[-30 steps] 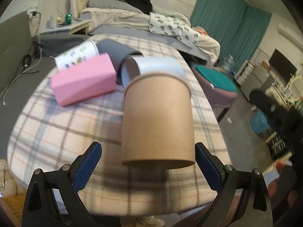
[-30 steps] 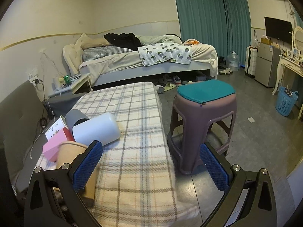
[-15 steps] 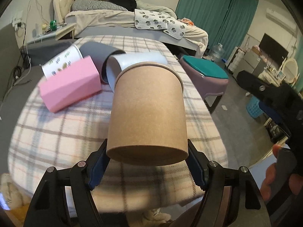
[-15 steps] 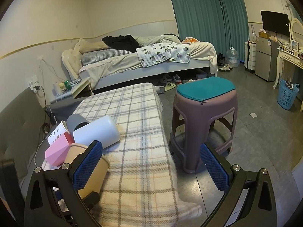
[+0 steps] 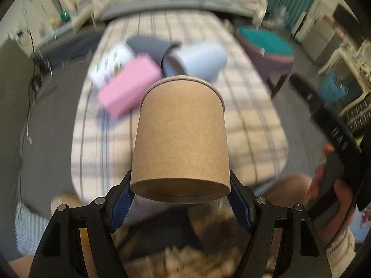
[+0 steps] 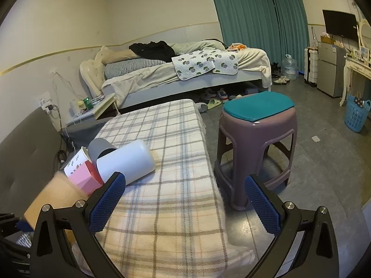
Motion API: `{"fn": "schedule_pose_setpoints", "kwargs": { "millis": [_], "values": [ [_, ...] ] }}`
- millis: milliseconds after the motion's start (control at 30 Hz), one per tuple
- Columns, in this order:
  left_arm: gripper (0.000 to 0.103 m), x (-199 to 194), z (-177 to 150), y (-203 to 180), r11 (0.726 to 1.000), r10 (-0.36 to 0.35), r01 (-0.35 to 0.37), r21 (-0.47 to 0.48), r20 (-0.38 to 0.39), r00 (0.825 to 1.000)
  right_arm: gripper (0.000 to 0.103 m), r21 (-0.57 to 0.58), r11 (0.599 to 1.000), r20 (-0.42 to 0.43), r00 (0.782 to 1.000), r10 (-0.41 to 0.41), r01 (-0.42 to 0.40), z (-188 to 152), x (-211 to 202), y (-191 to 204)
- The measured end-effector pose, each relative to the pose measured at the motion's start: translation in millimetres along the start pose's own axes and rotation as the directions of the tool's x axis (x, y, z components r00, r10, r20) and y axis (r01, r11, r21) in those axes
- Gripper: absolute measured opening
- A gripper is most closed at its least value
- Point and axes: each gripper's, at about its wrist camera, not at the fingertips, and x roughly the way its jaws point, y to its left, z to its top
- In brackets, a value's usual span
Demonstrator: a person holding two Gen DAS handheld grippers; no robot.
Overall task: Flip cup upside down
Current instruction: 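Rotate the left gripper to turn the tan cup rim-down, then lower the tan cup onto the table and open the left gripper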
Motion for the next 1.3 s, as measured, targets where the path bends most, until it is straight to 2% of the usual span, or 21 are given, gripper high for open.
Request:
{"fn": "schedule_pose_setpoints", "kwargs": {
  "millis": [33,100,167,200,300,367,467,567,633,700,800,933,1033,1167,1300],
  "values": [
    [0.076,3.2,0.3,2.9,1.000,-0.011,0.010,-0.007,-0.052,0.999,0.103,0.006,1.000,-0.001,1.000,0.004,-0.004,0.2,0.1,-0.5],
    [0.076,15.2,4.0,6.2,0.999,-0.039,0.037,-0.012,-0.176,0.984,0.103,0.011,1.000,-0.002,1.000,0.009,-0.009,0.1,-0.1,-0.4],
    [0.076,21.7,5.9,3.2,0.999,-0.041,0.041,-0.005,-0.243,0.969,0.103,0.004,1.000,-0.001,1.000,0.011,-0.011,-0.3,-0.8,0.7],
    [0.077,25.0,11.0,1.5,0.999,-0.039,0.042,0.008,-0.267,0.963,0.103,0.000,1.000,-0.001,1.000,0.011,-0.011,-0.3,-0.4,1.2],
    [0.077,24.5,27.5,-4.9,0.998,-0.014,0.030,0.057,-0.259,0.966,0.103,0.000,1.000,-0.003,1.000,0.010,-0.010,-0.3,0.3,1.4],
    [0.077,22.8,43.0,-9.2,0.996,0.001,0.018,0.083,-0.228,0.974,0.103,0.009,1.000,-0.007,1.000,0.012,-0.012,-0.3,1.6,0.5],
    [0.077,29.2,61.9,-9.0,0.994,0.061,-0.045,0.103,-0.152,0.986,0.103,0.013,1.000,-0.009,1.000,0.010,-0.010,-0.8,2.3,-1.4],
    [0.077,35.2,64.0,-5.4,0.995,0.063,-0.055,0.085,-0.083,0.995,0.103,0.011,1.000,-0.008,1.000,0.008,-0.008,-0.7,2.5,-1.8],
    [0.077,31.9,57.0,-6.5,0.994,0.061,-0.062,0.092,0.011,0.998,0.103,0.008,1.000,-0.006,1.000,0.007,-0.007,-0.7,2.9,-3.2],
    [0.077,29.1,46.8,-7.2,0.994,0.065,-0.071,0.086,0.081,0.995,0.103,0.009,1.000,-0.008,1.000,0.006,-0.006,-0.7,3.6,-4.0],
    [0.077,29.3,30.4,-4.3,0.995,0.077,-0.088,0.048,0.197,0.977,0.103,0.018,1.000,-0.015,1.000,0.008,-0.008,-0.7,5.7,-6.0],
    [0.078,33.4,26.1,-11.7,0.992,0.106,-0.122,0.028,0.325,0.940,0.103,0.001,1.000,-0.022,1.000,0.003,-0.003,-1.6,7.6,-2.7],
    [0.078,37.3,34.4,-9.4,0.995,0.092,-0.095,-0.009,0.352,0.932,0.103,-0.020,1.000,-0.023,1.000,0.000,0.000,-3.5,7.4,3.1],
    [0.079,33.2,35.3,-0.9,0.999,0.048,-0.037,-0.038,0.358,0.932,0.103,-0.062,0.998,-0.009,1.000,-0.007,0.007,-5.7,4.4,10.8],
    [0.080,27.0,29.0,4.3,0.998,0.032,-0.013,-0.055,0.362,0.931,0.103,-0.074,0.997,0.023,1.000,-0.003,0.005,-5.8,-2.5,15.6]
  ]
}}
